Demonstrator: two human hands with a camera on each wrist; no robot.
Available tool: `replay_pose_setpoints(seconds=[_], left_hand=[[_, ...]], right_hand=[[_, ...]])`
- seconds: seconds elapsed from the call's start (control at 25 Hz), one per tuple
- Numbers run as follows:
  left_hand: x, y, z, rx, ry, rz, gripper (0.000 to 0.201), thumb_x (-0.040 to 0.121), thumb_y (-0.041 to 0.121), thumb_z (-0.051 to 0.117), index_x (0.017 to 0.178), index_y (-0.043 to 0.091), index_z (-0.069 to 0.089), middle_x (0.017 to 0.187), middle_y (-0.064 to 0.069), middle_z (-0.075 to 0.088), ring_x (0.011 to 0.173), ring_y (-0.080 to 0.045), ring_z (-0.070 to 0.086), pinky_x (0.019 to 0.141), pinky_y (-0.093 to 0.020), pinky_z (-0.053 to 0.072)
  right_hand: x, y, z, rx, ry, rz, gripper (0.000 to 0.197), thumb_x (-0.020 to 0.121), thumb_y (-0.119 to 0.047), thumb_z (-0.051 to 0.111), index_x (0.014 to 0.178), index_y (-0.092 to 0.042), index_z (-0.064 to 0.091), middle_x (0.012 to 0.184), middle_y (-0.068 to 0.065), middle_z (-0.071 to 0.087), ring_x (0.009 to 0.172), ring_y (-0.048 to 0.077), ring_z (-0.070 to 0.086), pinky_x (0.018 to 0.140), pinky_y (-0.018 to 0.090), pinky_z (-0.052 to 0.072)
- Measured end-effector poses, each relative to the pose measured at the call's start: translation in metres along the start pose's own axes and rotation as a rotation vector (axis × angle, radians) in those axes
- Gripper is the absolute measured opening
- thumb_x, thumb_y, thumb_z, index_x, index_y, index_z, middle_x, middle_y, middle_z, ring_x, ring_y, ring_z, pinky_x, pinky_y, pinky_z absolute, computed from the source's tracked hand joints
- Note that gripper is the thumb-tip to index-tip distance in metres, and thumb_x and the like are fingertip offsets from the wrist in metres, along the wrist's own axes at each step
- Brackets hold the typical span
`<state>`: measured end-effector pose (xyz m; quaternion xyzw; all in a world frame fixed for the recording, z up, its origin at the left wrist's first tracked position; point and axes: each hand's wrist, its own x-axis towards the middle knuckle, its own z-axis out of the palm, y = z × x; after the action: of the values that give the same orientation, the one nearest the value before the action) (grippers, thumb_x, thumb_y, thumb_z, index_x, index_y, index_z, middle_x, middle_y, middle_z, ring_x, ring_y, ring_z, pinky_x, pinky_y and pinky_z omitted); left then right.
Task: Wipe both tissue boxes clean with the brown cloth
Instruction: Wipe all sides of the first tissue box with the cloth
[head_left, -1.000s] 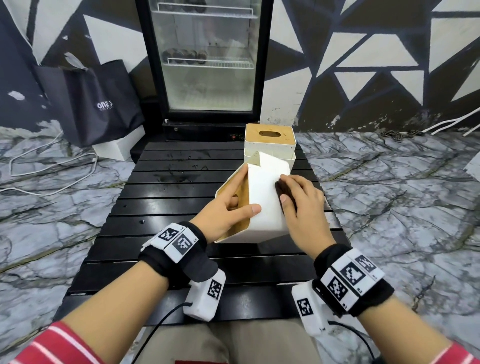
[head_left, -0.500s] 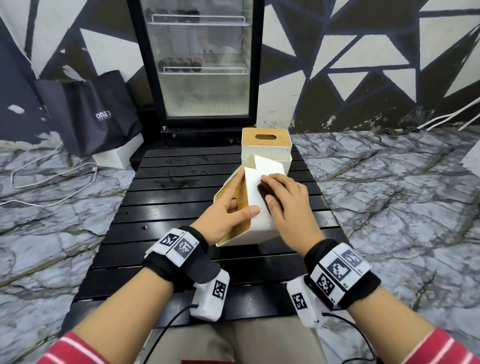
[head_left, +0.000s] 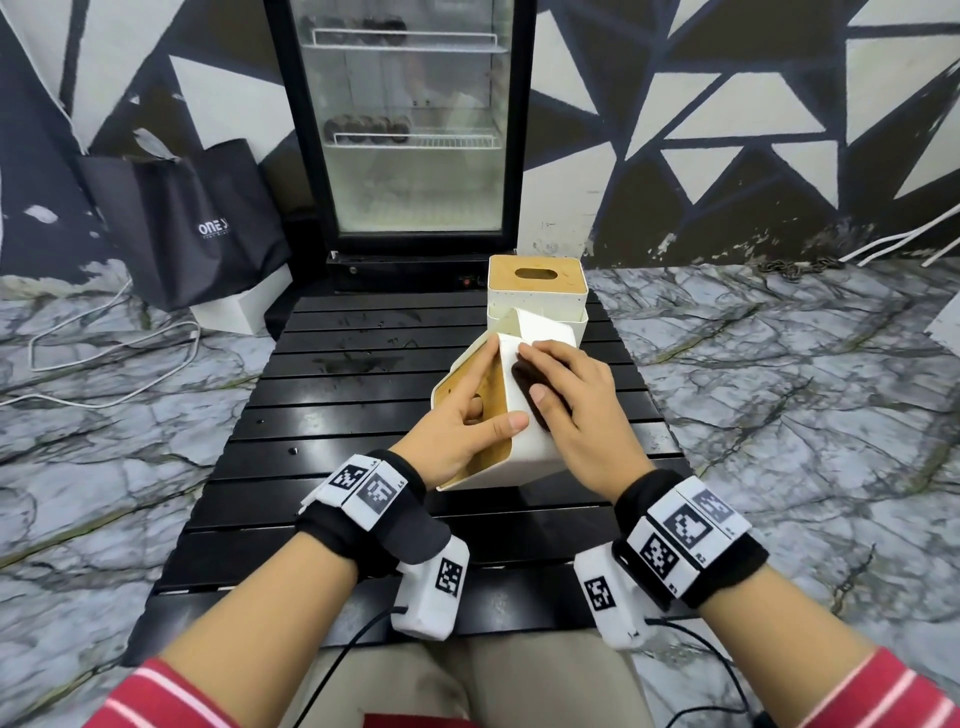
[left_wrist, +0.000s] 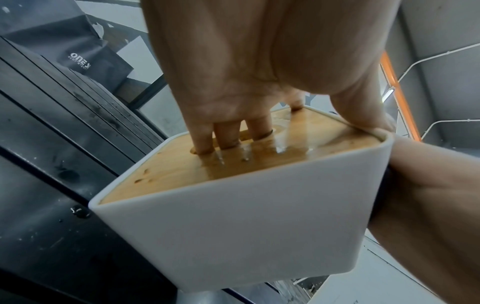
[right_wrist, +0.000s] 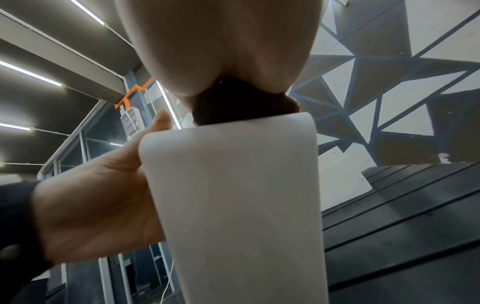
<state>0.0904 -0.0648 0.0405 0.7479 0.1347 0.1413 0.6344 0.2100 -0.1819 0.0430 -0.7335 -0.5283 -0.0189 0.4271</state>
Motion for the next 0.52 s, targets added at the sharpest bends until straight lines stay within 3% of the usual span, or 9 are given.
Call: replay_pose_setpoints(seconds=[0.16,0.4,0.52], left_hand=[[0.000,-0.001,-0.004,-0.021,0.008,0.012,0.085,0.082,0.029,0.062,0.141,0.048,0.005,0.135,-0.004,0.053,0.120,-0.013,0.054,0.096,-0.014,0.042],[0.003,-0.002,-0.003,0.006,-0.005,-0.004,0.084,0.088,0.026,0.062,0.145,0.044,0.003,0.134,-0.001,0.053,0.113,-0.005,0.057,0.091,-0.012,0.043],[0.002,-0.001,-0.004,0.005,-0.011,0.006,0.080,0.090,0.022,0.059,0.142,0.047,0.003,0.136,-0.002,0.052,0.115,-0.006,0.055,0.091,-0.011,0.042]], right_hand=[[-0.024,-0.004,0.004,0.057,-0.046,-0.074,0.047,0.089,-0.031,0.027,0.135,-0.028,0.039,0.134,-0.014,0.035,0.122,0.007,0.023,0.105,0.005,0.010],[-0.009,-0.001,0.003,0.015,-0.060,-0.034,0.045,0.092,-0.024,0.031,0.136,-0.025,0.039,0.138,-0.006,0.038,0.120,0.007,0.023,0.100,-0.001,0.008],[-0.019,-0.003,0.005,0.006,-0.045,-0.055,0.044,0.093,-0.028,0.031,0.136,-0.026,0.038,0.136,-0.009,0.037,0.120,0.006,0.022,0.101,0.000,0.008]])
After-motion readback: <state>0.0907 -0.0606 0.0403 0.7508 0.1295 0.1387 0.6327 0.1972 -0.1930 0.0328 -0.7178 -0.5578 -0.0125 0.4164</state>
